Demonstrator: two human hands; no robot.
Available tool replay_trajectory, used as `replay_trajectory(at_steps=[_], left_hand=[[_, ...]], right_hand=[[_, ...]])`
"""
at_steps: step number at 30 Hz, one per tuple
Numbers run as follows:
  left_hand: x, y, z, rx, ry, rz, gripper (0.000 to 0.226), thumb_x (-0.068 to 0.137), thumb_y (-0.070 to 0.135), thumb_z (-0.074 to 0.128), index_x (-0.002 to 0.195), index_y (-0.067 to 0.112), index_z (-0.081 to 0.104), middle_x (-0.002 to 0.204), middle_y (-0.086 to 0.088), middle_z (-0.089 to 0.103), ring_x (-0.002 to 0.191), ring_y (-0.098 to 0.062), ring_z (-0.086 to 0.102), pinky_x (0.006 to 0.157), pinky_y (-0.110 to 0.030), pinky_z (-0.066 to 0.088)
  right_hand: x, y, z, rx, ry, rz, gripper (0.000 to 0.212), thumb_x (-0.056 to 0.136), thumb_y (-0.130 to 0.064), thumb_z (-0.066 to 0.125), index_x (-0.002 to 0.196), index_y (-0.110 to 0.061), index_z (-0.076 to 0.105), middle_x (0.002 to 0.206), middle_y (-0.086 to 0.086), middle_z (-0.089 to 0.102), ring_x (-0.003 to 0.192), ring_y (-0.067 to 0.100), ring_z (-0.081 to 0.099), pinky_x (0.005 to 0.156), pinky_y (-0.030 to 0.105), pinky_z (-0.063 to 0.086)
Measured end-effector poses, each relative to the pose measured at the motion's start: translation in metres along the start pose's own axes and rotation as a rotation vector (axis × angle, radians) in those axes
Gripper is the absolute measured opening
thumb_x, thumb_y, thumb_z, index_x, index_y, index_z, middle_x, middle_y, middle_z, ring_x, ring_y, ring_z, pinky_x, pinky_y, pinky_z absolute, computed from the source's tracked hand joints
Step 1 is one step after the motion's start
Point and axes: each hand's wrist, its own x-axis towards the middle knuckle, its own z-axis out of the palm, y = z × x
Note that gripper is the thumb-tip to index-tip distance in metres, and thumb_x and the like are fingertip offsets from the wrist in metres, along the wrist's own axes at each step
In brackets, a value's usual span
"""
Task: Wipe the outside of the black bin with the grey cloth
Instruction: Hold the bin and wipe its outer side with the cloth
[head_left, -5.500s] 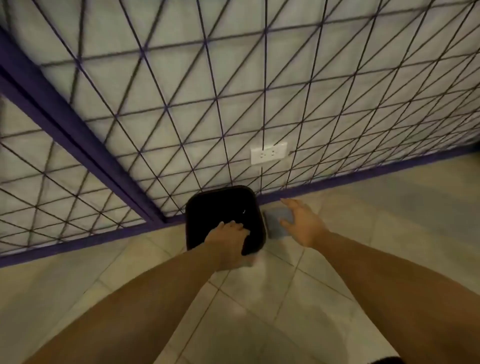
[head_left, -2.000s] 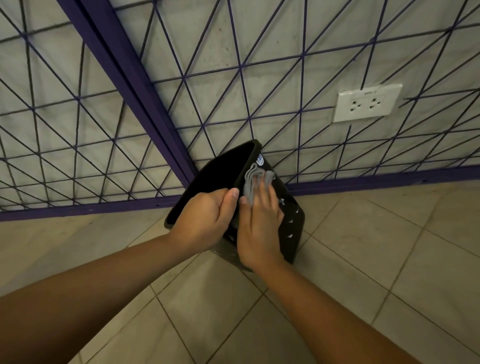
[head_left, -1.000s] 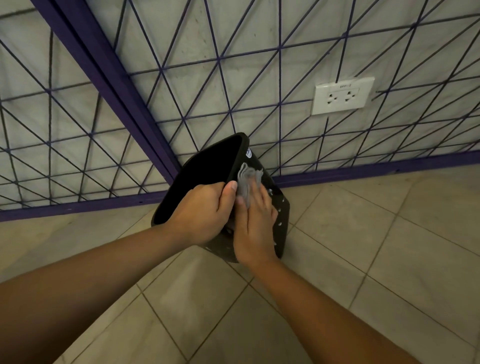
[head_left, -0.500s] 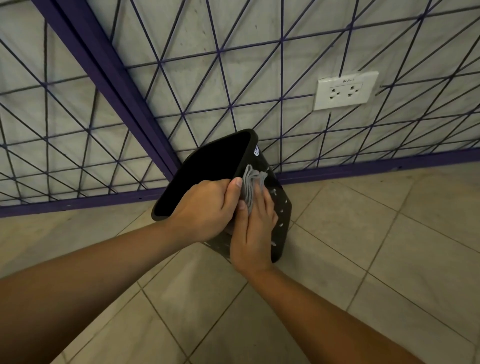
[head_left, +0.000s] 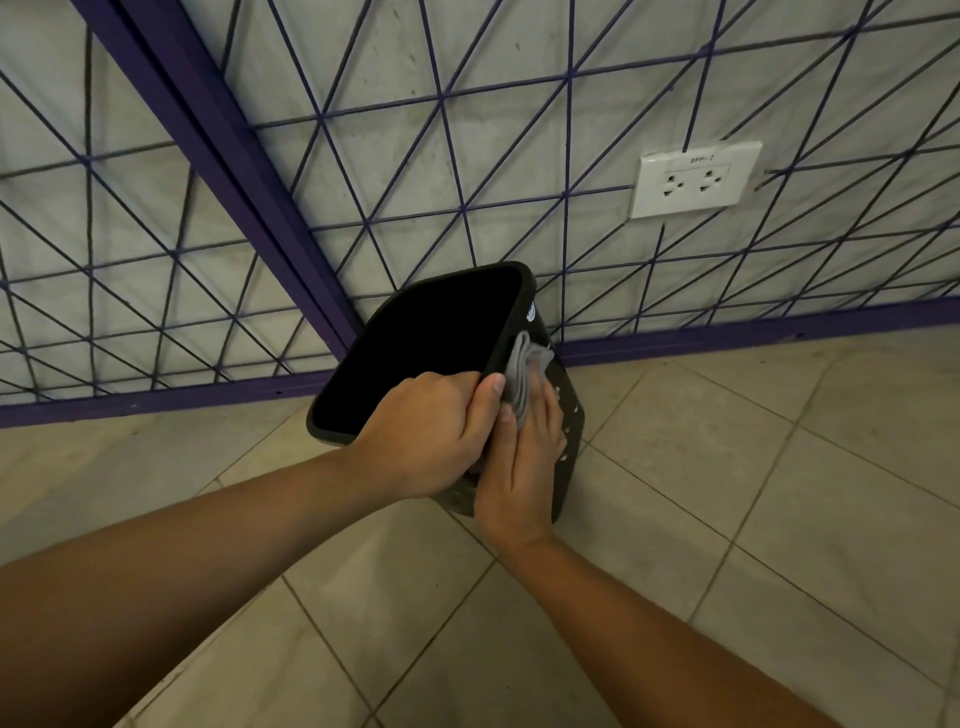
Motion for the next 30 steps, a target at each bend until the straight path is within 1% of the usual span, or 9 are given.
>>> replay_trajectory(at_steps=[4,7,10,12,16,21,24,28,30], left_hand=[[0.000,-0.002,-0.001,0.020,0.027,-0.006,0.041,0.098,0.048,0.024,0.064,0.030,0.038,0.053,0.008,0.047,0.050,-0.016,0.049,0.055,-0.031,0.032],[0.001,0.000,0.000,0.033,0.019,0.008,0.040,0.098,0.048,0.024,0.065,0.031,0.037,0.054,0.008,0.048,0.052,-0.017,0.050,0.056,-0.031,0.032],[-0.004,0.000,0.000,0.083,-0.014,0.018,0.039,0.098,0.049,0.022,0.066,0.032,0.036,0.054,0.009,0.044,0.051,-0.017,0.046,0.056,-0.031,0.030],[-0.005,0.000,0.003,0.112,-0.015,0.021,0.039,0.101,0.047,0.023,0.068,0.031,0.037,0.054,0.010,0.043,0.051,-0.018,0.045,0.056,-0.031,0.029],[-0.003,0.006,0.010,0.147,-0.031,0.054,0.042,0.100,0.048,0.021,0.077,0.025,0.048,0.062,0.004,0.055,0.055,-0.018,0.054,0.057,-0.030,0.034],[-0.001,0.012,0.013,0.175,-0.043,0.034,0.038,0.103,0.045,0.023,0.078,0.025,0.044,0.061,0.005,0.049,0.059,-0.025,0.058,0.058,-0.032,0.033],[0.003,0.017,0.016,0.183,-0.051,0.012,0.039,0.102,0.045,0.023,0.081,0.023,0.048,0.065,0.004,0.053,0.064,-0.026,0.062,0.060,-0.031,0.035],[0.001,0.018,0.017,0.188,-0.044,0.017,0.036,0.102,0.045,0.022,0.081,0.025,0.045,0.067,-0.001,0.057,0.066,-0.029,0.064,0.058,-0.031,0.032],[0.001,0.021,0.020,0.194,-0.044,0.031,0.036,0.102,0.045,0.023,0.081,0.025,0.044,0.070,-0.004,0.062,0.067,-0.030,0.064,0.059,-0.031,0.032]], right_hand=[[-0.005,0.019,-0.005,0.000,0.031,0.026,0.088,0.097,-0.080,0.008,0.163,-0.025,0.028,0.173,-0.004,0.026,0.159,0.000,0.012,0.129,0.030,0.012],[0.009,0.006,-0.002,0.051,0.018,0.025,0.075,0.102,-0.065,0.017,0.165,-0.025,0.025,0.174,-0.007,0.023,0.161,0.006,0.011,0.129,0.026,0.008],[-0.010,0.012,0.002,0.016,0.031,0.015,0.083,0.099,-0.076,0.010,0.164,-0.025,0.024,0.174,-0.005,0.024,0.157,-0.008,0.007,0.128,0.022,0.008],[-0.012,0.018,0.002,0.036,0.075,0.064,0.086,0.099,-0.075,0.014,0.164,-0.021,0.028,0.173,-0.004,0.027,0.155,-0.006,0.011,0.131,0.034,0.012],[-0.002,0.002,0.007,0.247,0.163,0.156,0.080,0.097,-0.059,0.024,0.162,-0.014,0.036,0.167,-0.001,0.035,0.158,0.016,0.027,0.130,0.048,0.024],[-0.004,0.025,0.002,0.253,0.238,0.156,0.075,0.097,-0.058,0.028,0.158,-0.016,0.042,0.156,-0.016,0.043,0.155,0.017,0.032,0.128,0.052,0.028],[0.004,0.020,0.002,0.381,0.230,0.197,0.074,0.096,-0.060,0.035,0.157,-0.020,0.043,0.158,-0.007,0.047,0.154,0.023,0.036,0.127,0.055,0.029],[-0.024,0.028,0.001,0.310,0.179,0.177,0.073,0.096,-0.059,0.031,0.160,-0.023,0.039,0.154,-0.028,0.037,0.156,0.013,0.030,0.130,0.053,0.023],[-0.015,0.031,-0.004,0.320,0.207,0.185,0.064,0.095,-0.060,0.031,0.154,-0.036,0.040,0.150,-0.032,0.035,0.155,0.013,0.030,0.130,0.052,0.024]])
